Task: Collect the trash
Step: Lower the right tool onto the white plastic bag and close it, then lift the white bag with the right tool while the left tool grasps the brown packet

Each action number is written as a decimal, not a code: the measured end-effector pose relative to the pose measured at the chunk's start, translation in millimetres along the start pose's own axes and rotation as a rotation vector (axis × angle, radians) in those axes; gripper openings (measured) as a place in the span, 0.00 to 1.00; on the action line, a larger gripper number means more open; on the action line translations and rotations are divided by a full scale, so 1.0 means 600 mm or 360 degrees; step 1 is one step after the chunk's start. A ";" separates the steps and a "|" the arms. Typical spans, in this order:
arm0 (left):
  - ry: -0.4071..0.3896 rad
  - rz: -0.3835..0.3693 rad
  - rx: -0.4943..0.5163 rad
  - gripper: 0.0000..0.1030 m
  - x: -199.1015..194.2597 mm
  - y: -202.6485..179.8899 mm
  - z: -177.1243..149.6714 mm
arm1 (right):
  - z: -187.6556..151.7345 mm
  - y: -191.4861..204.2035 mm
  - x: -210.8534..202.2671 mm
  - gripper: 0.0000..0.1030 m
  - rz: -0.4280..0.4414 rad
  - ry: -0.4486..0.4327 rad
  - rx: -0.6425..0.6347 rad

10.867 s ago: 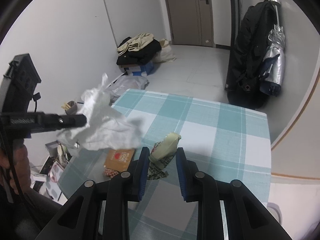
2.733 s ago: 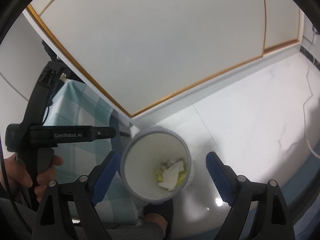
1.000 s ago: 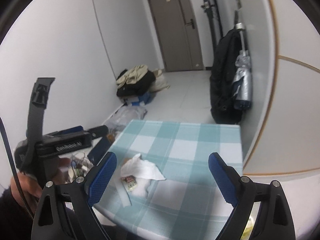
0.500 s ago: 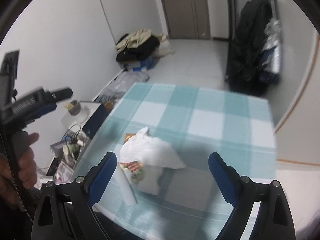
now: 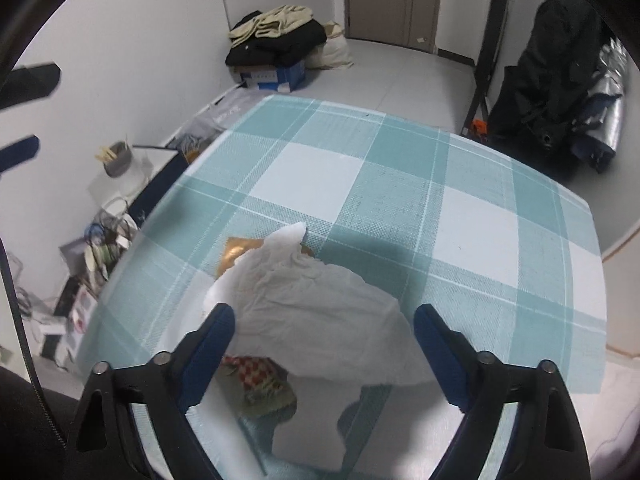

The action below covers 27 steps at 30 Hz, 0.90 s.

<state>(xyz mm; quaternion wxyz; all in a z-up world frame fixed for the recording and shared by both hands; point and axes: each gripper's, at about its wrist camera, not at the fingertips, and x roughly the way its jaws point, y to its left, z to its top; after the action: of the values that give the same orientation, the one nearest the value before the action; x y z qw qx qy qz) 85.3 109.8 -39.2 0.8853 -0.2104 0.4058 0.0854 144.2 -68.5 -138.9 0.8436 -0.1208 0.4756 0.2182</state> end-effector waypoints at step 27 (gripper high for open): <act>0.0183 -0.0042 0.0078 0.87 0.047 -0.011 -0.012 | -0.006 -0.048 -0.100 0.22 0.0193 -0.0347 0.0005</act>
<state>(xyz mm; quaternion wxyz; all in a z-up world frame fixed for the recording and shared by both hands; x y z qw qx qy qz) 101.4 100.2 -62.7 0.8664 -0.1985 0.4553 0.0516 128.0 -110.3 -89.4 0.8756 -0.0661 0.3879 0.2800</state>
